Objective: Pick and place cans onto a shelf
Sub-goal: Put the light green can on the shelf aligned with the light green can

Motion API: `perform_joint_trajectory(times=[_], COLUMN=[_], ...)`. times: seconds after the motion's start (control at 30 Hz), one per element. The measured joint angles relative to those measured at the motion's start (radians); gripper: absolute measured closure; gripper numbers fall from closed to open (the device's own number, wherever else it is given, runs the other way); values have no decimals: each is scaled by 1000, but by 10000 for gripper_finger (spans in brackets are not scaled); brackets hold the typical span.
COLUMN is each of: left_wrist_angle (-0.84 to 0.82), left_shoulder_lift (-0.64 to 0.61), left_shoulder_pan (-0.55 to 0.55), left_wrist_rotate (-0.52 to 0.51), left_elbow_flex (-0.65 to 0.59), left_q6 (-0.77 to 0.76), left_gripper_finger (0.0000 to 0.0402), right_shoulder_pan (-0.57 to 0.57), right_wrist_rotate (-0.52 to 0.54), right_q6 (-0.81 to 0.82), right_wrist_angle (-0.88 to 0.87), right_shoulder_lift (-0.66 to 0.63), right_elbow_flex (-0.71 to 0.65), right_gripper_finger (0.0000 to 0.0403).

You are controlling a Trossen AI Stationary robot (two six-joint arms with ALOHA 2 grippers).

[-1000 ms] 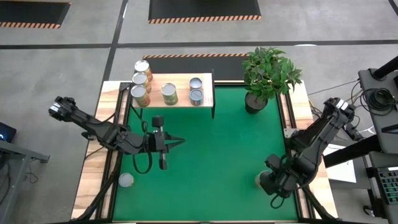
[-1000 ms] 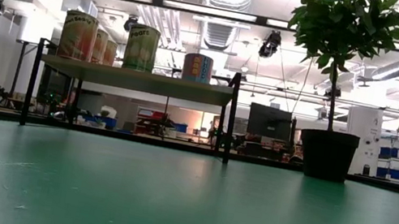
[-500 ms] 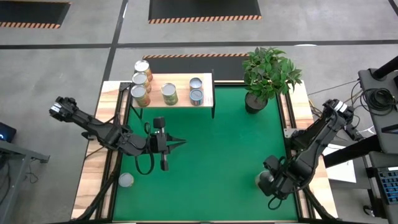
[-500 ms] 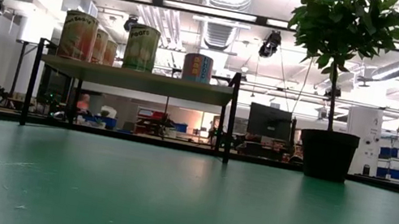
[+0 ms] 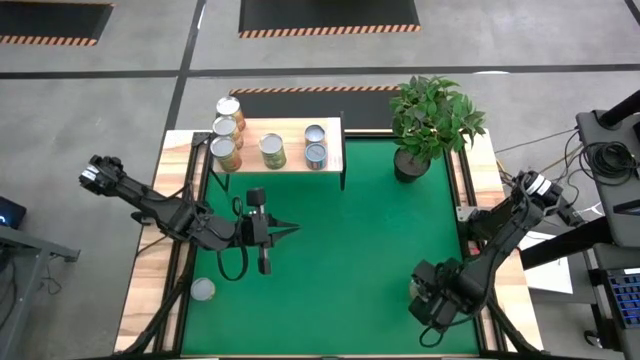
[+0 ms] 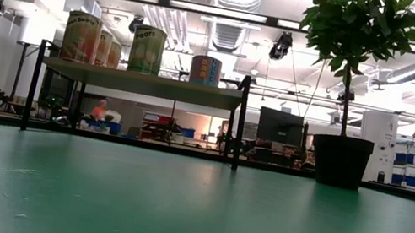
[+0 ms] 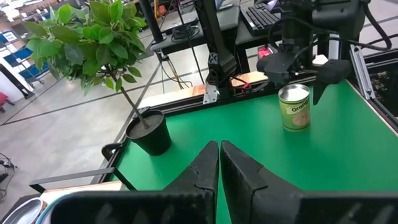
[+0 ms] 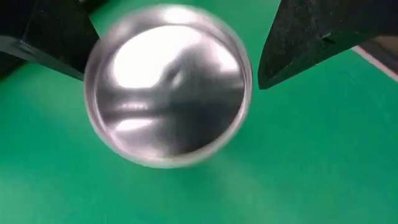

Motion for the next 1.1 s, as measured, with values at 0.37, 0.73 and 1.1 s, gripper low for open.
perform_joint_trajectory(times=[0.37,0.73,1.1], left_wrist_angle=[-6,43,284], left_shoulder_lift=[-24,-126,-321], left_shoulder_pan=[0,0,0], left_wrist_rotate=[-1,-1,-3], left_elbow_flex=[-6,-40,-228], left_q6=[44,98,181], left_gripper_finger=[402,402,402], right_shoulder_pan=[-5,-66,-372], right_wrist_rotate=[43,165,194], right_q6=[-28,-161,-755], right_wrist_angle=[-1,6,26], right_shoulder_lift=[-32,-43,14], right_elbow_flex=[0,82,338], right_gripper_finger=[104,83,94])
